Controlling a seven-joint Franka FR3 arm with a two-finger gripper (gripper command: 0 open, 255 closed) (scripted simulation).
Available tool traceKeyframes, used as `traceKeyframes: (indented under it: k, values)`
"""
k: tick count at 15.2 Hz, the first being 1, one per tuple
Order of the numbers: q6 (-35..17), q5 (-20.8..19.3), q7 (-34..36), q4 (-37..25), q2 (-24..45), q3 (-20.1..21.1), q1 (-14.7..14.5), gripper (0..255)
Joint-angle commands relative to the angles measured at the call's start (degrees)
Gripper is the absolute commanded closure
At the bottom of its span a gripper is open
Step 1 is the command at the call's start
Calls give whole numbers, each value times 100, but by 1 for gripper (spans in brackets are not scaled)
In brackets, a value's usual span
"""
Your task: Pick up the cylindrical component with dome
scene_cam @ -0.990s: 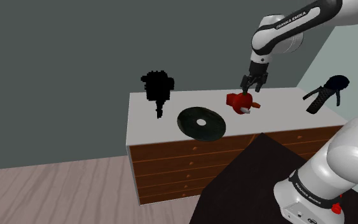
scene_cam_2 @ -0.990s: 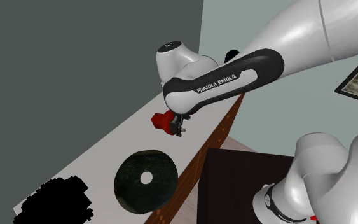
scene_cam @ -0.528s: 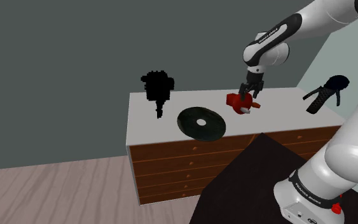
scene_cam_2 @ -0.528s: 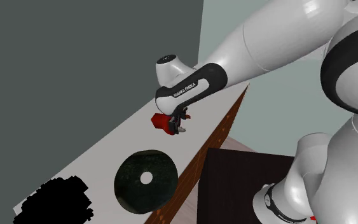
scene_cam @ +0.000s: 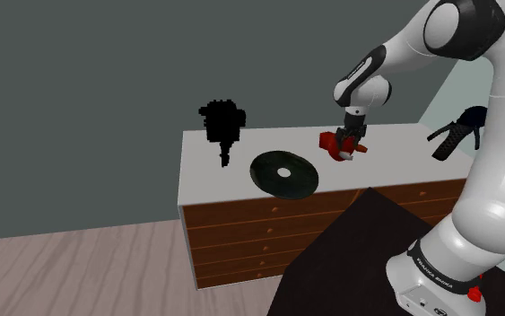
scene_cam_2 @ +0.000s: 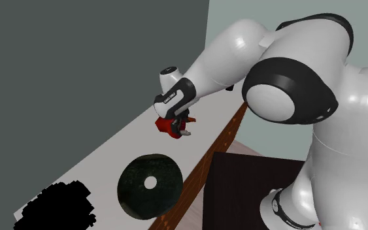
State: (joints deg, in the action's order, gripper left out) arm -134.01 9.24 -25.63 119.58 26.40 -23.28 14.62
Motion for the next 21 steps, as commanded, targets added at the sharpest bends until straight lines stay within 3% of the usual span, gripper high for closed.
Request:
traceKeyframes:
  k: [1,9,10,21]
  values:
    - [-49,89,-50,-146,217,54,72,0]
    - [-399,281,-152,-210,647,207,188,0]
    - [-408,282,-155,-200,646,208,189,255]
    - [-296,224,-122,-184,513,159,151,255]
